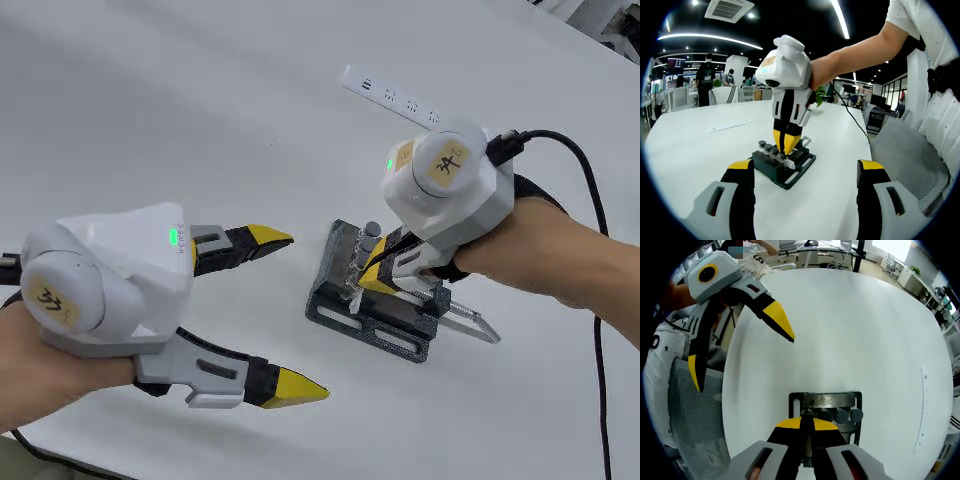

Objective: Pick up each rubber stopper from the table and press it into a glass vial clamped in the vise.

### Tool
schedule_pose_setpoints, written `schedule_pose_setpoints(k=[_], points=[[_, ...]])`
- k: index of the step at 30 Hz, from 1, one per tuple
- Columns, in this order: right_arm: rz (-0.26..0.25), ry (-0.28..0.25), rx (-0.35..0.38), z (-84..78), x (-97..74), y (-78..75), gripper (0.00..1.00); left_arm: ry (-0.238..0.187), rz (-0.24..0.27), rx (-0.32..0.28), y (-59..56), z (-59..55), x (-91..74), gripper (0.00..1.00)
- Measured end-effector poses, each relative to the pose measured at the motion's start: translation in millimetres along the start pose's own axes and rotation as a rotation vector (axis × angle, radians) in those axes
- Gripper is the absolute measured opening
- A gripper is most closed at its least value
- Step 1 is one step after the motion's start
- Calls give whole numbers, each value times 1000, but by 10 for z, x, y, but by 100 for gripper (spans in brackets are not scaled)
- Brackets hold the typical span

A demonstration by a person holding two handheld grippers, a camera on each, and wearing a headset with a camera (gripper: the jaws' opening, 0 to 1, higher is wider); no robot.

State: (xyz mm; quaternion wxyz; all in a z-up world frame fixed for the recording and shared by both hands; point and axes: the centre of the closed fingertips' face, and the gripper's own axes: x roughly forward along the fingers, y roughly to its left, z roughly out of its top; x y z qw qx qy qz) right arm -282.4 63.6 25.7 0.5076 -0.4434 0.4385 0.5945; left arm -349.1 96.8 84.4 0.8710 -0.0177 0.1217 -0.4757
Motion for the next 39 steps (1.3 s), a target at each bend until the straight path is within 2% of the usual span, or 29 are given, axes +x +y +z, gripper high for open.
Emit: schedule_pose_setpoints(k=[14,39], points=[[6,2,17,0,13,-6,0,-6,-3,0,7,17,35,83],[11,40,-3,18,35,-22,0,-10,-3,4,-2,35,39,82]])
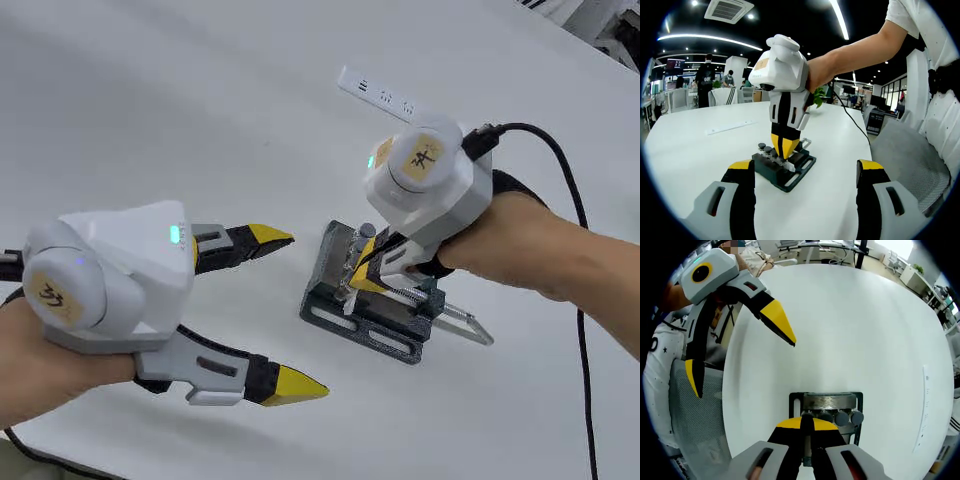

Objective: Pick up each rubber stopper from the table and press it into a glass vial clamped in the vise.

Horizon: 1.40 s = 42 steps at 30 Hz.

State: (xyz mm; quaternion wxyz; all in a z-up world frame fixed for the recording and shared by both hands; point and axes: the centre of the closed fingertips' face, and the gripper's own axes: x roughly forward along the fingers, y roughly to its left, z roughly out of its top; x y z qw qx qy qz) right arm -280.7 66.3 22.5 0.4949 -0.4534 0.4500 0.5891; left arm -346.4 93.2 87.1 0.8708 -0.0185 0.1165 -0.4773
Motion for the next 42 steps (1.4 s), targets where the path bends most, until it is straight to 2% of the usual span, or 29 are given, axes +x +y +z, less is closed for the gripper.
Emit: schedule_pose_setpoints(k=[2,5,10,16,19,23,25,27,31,35,38,42], points=[[4,3,-17,-1,2,-3,0,-2,5,-4,15,1,-11,82],[7,35,-29,12,12,-7,0,1,7,-3,24,-2,-15,82],[22,43,-16,6,5,14,0,0,3,1,17,14,-3,82],[10,95,-50,14,26,25,0,1,1,8,0,45,17,82],[6,105,-59,8,24,21,0,3,-1,13,-13,63,19,82],[4,100,-60,0,-2,56,0,18,-7,27,-51,89,-6,83],[-3,103,-112,6,-11,64,1,23,-8,28,-60,94,-25,83],[-7,102,-101,8,-15,55,1,46,-7,47,-69,81,-52,83],[-11,55,-89,-7,-31,41,2,51,11,52,-60,127,-122,83],[-13,4,-63,-39,-30,-2,2,57,26,48,-60,132,-173,83],[-19,-35,-37,-14,-33,23,1,65,33,50,-77,135,-204,83],[-30,-63,-16,-35,-54,34,0,69,41,52,-88,141,-229,83]])
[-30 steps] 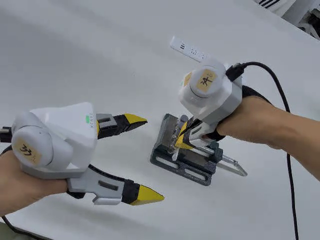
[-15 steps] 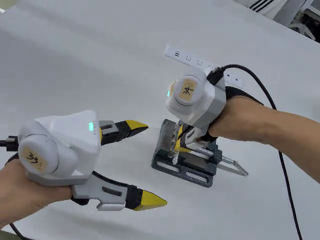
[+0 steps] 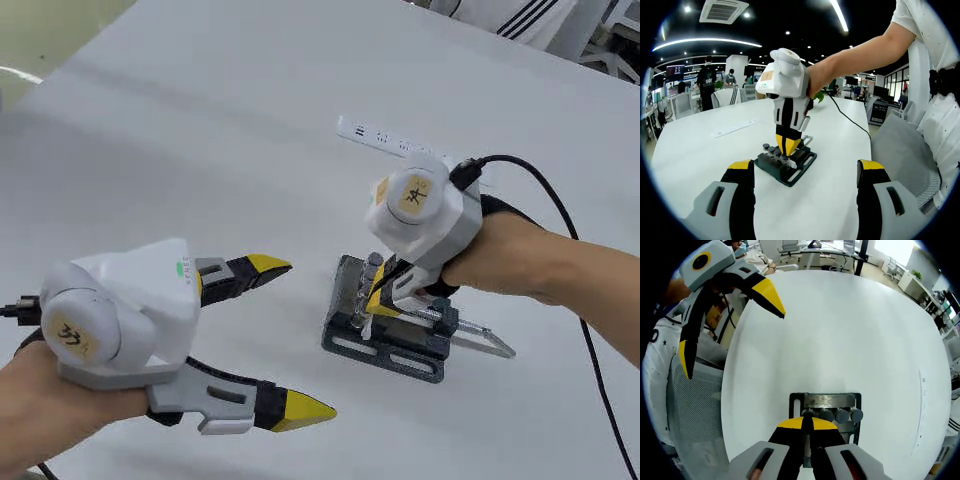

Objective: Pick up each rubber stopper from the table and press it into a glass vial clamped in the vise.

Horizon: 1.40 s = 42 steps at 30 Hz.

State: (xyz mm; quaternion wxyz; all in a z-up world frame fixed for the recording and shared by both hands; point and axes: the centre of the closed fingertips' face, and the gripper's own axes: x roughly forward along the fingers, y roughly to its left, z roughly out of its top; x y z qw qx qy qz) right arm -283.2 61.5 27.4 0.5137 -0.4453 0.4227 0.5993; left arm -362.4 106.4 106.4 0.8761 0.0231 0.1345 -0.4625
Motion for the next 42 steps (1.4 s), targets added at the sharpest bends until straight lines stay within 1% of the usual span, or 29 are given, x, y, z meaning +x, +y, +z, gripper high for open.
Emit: schedule_pose_setpoints(k=[3,5,6,8,11,13,18,22,25,27,29,31,35,36,39,40,41,42], points=[[-21,-48,23,47,-67,1,0,4,6,-1,-1,-1,-12,83],[-28,-64,32,35,-123,16,0,6,7,-2,-5,-2,-19,83],[-36,-72,37,26,-133,-12,0,9,8,0,-8,-4,-22,83],[-45,-93,50,17,-173,-15,2,12,7,3,-12,-7,-25,83],[-64,-131,79,-3,-257,9,3,16,8,8,-11,-6,-31,84],[-75,-167,110,-29,-310,17,5,17,9,9,-8,0,-32,84],[-110,-234,174,-171,-418,66,10,27,9,12,-10,-20,-36,86],[-140,-297,245,-304,-496,133,14,34,10,6,-12,-55,-42,87],[-158,-326,268,-414,-542,193,15,36,17,1,1,-77,-43,90],[-172,-363,288,-469,-570,226,17,52,17,8,8,-116,-37,91],[-176,-397,329,-507,-587,285,21,63,18,14,21,-147,-30,92],[-184,-416,340,-558,-595,308,25,72,18,14,39,-167,-27,93],[-194,-465,380,-670,-594,422,34,81,30,10,109,-182,-37,94],[-201,-490,392,-692,-587,442,35,90,33,12,126,-197,-40,95],[-195,-528,449,-770,-570,504,39,107,34,16,149,-220,-50,95],[-201,-543,447,-777,-580,521,40,111,35,19,153,-223,-50,96],[-206,-566,467,-792,-589,535,41,115,34,20,156,-221,-50,96],[-204,-578,486,-814,-593,548,42,116,33,20,159,-219,-49,97]])
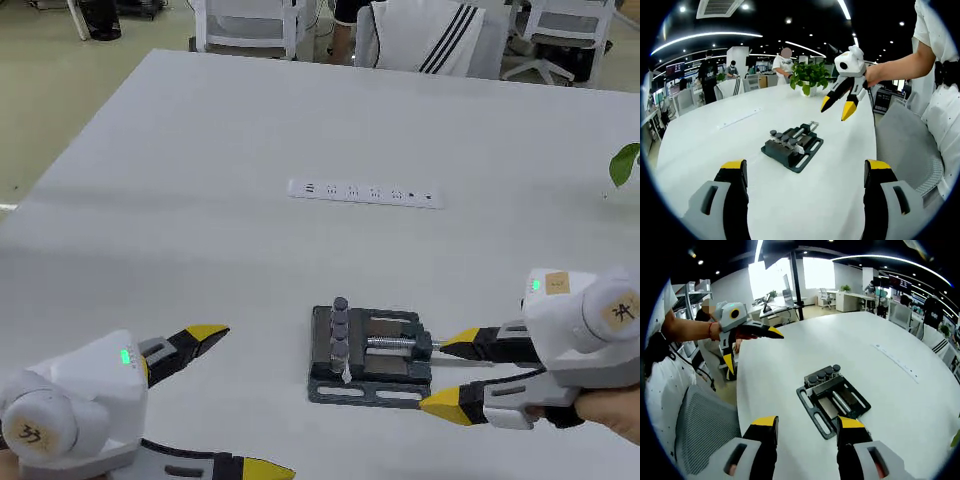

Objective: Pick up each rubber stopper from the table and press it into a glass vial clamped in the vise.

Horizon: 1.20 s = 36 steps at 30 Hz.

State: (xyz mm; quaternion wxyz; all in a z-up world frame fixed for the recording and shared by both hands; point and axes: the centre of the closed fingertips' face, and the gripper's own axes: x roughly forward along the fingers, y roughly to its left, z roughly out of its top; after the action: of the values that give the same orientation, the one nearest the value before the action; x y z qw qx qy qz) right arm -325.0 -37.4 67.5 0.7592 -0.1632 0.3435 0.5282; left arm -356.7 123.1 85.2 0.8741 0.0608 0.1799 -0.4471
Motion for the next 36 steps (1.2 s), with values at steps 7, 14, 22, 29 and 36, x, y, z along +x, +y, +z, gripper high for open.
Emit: schedule_pose_setpoints(k=[7,14,22,29,36], points=[[-32,-101,49,-83,-121,29,58,33,3,-5,39,-63,11,99],[-42,-178,83,-145,-175,86,69,57,4,-10,63,-113,1,99],[-76,-214,118,-250,-247,22,72,68,6,-12,53,-126,-1,99],[-81,-229,129,-336,-295,40,74,68,1,-13,29,-126,5,99],[-78,-248,143,-334,-305,74,80,73,-8,-13,-19,-144,20,99]])
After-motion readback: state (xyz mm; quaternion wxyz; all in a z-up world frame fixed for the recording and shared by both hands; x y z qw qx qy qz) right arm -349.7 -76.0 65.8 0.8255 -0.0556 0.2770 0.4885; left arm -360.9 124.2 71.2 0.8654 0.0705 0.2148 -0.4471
